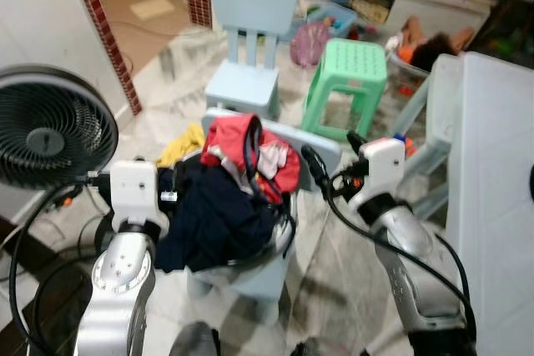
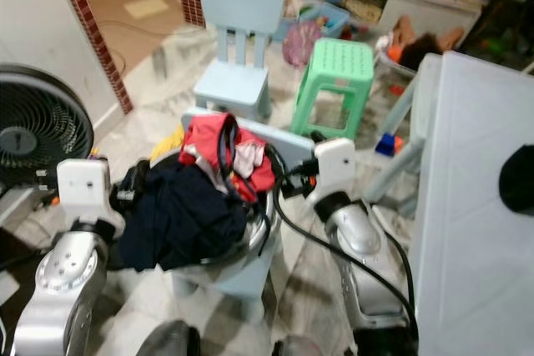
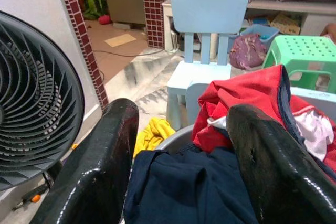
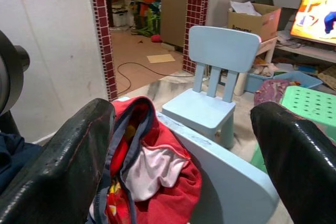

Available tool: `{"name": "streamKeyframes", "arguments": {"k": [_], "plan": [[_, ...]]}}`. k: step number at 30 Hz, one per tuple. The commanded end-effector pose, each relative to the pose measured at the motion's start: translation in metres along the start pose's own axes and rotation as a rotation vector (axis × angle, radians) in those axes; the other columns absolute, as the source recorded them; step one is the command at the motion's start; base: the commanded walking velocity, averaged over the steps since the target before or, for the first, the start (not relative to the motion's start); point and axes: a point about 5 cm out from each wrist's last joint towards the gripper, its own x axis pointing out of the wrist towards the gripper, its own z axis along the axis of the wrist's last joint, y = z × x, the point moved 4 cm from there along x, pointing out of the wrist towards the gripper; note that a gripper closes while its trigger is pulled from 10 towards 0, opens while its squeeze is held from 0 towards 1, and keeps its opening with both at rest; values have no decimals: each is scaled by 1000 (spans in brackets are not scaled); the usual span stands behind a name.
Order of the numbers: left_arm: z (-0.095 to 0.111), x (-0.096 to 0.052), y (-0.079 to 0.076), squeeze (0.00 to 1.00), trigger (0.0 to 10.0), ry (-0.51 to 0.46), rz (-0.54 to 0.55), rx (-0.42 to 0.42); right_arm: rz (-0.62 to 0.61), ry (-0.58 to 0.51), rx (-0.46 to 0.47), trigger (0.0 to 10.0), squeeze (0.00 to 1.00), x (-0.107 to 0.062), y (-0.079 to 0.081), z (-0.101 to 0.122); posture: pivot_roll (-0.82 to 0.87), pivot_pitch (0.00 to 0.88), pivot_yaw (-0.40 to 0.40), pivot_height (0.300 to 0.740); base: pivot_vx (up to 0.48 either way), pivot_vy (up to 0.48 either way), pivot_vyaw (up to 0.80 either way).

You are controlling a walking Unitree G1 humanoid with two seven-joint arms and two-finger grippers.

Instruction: Hang hanger

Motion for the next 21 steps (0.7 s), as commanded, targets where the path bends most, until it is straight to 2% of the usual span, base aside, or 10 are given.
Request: {"name": "streamKeyframes", "arguments": {"k": [1, 7, 11, 13, 17, 18, 21], "plan": [[-1, -2, -5, 0, 10000, 0, -16, -11, -17, -7, -7, 10000, 0, -3, -6, 2, 106, 74, -61, 740, 0, 0, 0], [-1, 1, -3, 0, 10000, 9, -6, 4, -20, -11, -12, 10000, 0, 0, -8, 3, 105, 83, -67, 740, 0, 0, 0], [-10, 6, -1, 0, 10000, 85, -45, 5, -34, 1, -20, 10000, 0, -3, -11, 1, 102, 95, -72, 740, 0, 0, 0], [-22, 11, 5, 0, 10000, 172, -83, 45, -39, 11, -22, 10000, 0, -7, -12, 1, 88, 106, -77, 740, 0, 0, 0], [-29, 13, 14, 0, 10000, 202, -166, 130, -49, 30, -34, 10000, 0, -18, -12, 2, 44, 130, -80, 740, 0, 0, 0], [-37, 15, 19, 0, 10000, 248, -200, 165, -62, 43, -37, 10000, 0, -24, -14, 1, 31, 145, -83, 740, 0, 0, 0], [-40, 22, 28, 0, 10000, 276, -206, 175, -78, 71, -39, 10000, 0, -35, -16, -1, -7, 176, -88, 740, 0, 0, 0]]}}
